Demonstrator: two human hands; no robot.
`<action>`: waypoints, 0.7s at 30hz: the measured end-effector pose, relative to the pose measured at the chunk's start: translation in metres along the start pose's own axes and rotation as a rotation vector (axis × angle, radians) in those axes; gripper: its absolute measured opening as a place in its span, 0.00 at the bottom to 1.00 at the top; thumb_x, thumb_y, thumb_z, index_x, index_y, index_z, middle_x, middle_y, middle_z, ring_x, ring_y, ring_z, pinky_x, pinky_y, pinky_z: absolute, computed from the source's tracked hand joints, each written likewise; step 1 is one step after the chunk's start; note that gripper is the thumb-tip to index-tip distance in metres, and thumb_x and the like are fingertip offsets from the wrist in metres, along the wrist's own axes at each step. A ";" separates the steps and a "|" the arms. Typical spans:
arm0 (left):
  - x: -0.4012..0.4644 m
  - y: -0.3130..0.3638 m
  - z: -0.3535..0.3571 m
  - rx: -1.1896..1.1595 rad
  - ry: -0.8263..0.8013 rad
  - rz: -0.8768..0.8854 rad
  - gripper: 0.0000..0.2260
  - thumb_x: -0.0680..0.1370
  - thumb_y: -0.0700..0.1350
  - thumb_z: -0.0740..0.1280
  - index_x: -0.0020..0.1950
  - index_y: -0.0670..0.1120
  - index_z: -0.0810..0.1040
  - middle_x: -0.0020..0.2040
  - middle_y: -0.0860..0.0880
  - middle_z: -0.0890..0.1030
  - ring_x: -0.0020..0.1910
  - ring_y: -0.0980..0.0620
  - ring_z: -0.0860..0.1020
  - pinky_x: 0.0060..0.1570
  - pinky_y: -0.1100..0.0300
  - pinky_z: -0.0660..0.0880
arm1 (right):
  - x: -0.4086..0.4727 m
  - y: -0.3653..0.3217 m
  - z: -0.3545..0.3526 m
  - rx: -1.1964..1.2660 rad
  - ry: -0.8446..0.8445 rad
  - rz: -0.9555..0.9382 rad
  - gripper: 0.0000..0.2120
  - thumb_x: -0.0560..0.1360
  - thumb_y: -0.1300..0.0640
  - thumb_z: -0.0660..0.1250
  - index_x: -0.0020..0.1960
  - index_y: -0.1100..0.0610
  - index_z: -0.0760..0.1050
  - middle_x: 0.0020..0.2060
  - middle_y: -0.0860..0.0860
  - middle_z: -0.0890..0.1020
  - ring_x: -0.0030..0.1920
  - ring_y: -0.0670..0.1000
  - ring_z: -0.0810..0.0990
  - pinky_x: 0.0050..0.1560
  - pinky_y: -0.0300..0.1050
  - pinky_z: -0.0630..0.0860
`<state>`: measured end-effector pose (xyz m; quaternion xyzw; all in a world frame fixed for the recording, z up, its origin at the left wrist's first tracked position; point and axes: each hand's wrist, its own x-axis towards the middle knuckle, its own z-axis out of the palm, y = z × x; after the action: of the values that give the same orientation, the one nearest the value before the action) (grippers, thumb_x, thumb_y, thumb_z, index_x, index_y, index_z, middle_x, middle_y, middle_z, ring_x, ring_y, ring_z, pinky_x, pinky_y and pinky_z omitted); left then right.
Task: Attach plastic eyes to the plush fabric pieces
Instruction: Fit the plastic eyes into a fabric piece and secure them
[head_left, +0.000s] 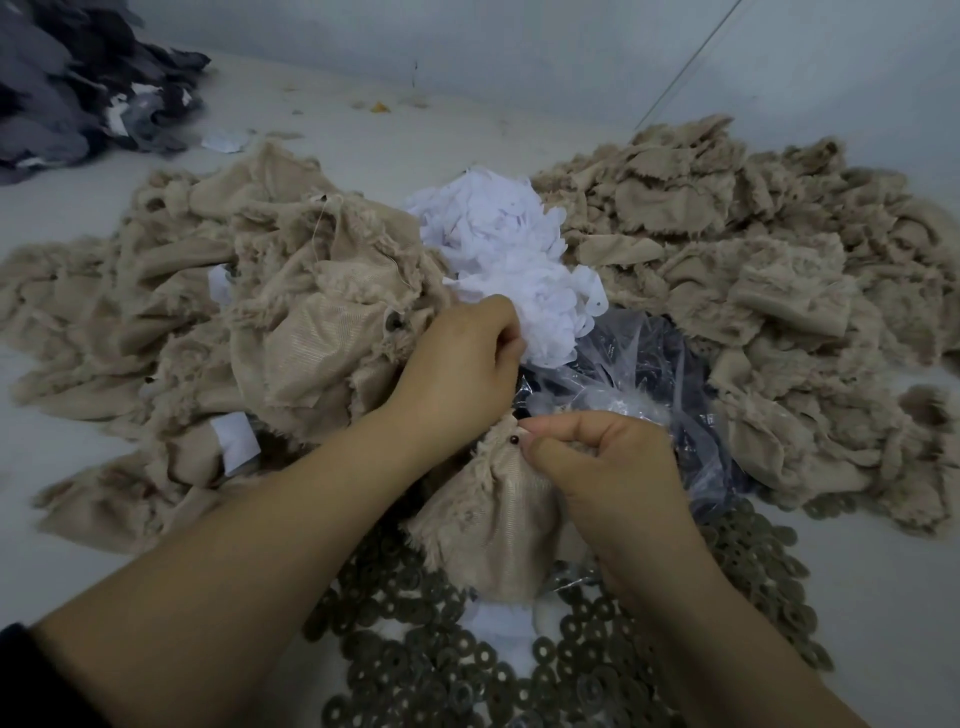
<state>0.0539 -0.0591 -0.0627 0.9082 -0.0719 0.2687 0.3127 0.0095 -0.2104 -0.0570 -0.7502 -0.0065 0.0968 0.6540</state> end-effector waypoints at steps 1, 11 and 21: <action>-0.002 -0.001 0.000 -0.037 -0.010 -0.028 0.03 0.76 0.35 0.67 0.43 0.39 0.75 0.35 0.46 0.77 0.35 0.49 0.73 0.36 0.51 0.71 | 0.000 0.001 0.000 -0.003 0.002 -0.004 0.10 0.71 0.63 0.75 0.37 0.50 0.85 0.31 0.48 0.86 0.32 0.46 0.82 0.34 0.35 0.79; -0.008 0.003 -0.010 -0.473 -0.184 -0.348 0.09 0.73 0.31 0.67 0.49 0.42 0.76 0.26 0.55 0.76 0.25 0.60 0.71 0.29 0.70 0.69 | 0.002 0.004 -0.001 -0.014 0.007 -0.021 0.08 0.72 0.63 0.75 0.38 0.51 0.85 0.32 0.47 0.86 0.33 0.47 0.83 0.32 0.32 0.78; -0.012 -0.001 -0.013 -0.738 -0.252 -0.517 0.10 0.75 0.27 0.64 0.54 0.38 0.77 0.30 0.46 0.73 0.31 0.49 0.72 0.34 0.61 0.69 | 0.009 0.011 -0.003 -0.077 0.007 -0.145 0.10 0.71 0.63 0.76 0.46 0.49 0.83 0.37 0.32 0.83 0.42 0.38 0.82 0.33 0.34 0.78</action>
<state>0.0385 -0.0512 -0.0611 0.7500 0.0286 0.0260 0.6603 0.0174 -0.2137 -0.0686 -0.7726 -0.0622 0.0463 0.6301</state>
